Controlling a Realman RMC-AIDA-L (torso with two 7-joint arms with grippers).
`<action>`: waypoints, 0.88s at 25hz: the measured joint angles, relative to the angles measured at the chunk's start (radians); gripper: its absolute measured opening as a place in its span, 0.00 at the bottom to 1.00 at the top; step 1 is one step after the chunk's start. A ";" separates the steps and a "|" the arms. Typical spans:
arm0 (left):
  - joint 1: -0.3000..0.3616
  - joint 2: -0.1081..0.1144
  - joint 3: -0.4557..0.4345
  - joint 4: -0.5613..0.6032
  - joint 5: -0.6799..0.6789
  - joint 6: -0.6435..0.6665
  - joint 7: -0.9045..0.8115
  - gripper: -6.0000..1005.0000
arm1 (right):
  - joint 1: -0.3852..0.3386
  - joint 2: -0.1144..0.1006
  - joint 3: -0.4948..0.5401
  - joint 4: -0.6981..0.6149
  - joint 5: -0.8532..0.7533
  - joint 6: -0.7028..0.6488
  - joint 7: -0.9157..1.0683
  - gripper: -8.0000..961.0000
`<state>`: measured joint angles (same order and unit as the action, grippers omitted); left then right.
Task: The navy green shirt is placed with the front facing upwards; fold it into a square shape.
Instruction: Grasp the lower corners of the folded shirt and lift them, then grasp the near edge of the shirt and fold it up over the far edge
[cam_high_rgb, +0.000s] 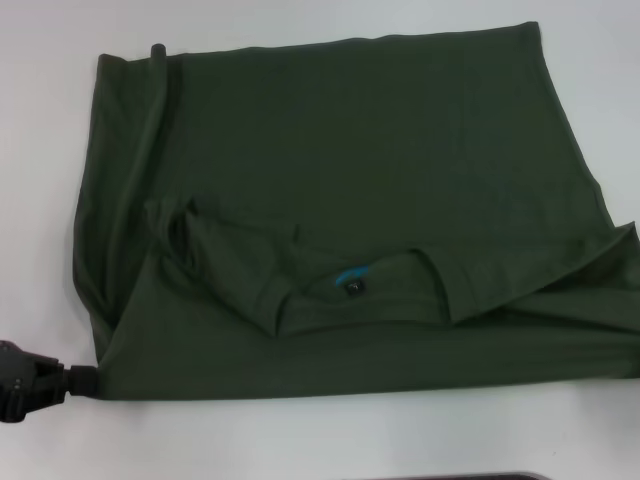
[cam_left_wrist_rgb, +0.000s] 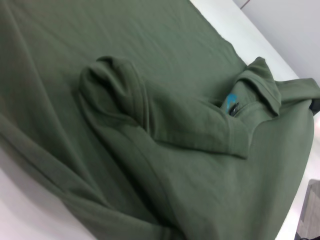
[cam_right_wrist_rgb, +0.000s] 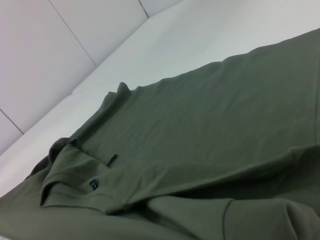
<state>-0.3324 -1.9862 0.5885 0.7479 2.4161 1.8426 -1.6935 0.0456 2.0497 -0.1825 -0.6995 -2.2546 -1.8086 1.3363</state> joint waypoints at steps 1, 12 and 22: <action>0.000 0.000 0.000 -0.001 0.004 0.000 -0.001 0.01 | 0.000 -0.001 0.000 0.000 -0.001 -0.001 0.002 0.08; -0.029 0.002 -0.007 -0.001 0.006 0.008 -0.003 0.01 | 0.009 -0.002 0.000 -0.001 -0.001 -0.020 0.000 0.08; -0.078 0.031 -0.052 0.010 -0.016 0.042 0.001 0.01 | 0.114 -0.003 0.025 -0.085 0.006 -0.089 0.061 0.08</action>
<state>-0.4106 -1.9549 0.5365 0.7581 2.4001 1.8849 -1.6929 0.1600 2.0467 -0.1574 -0.7842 -2.2488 -1.8974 1.3975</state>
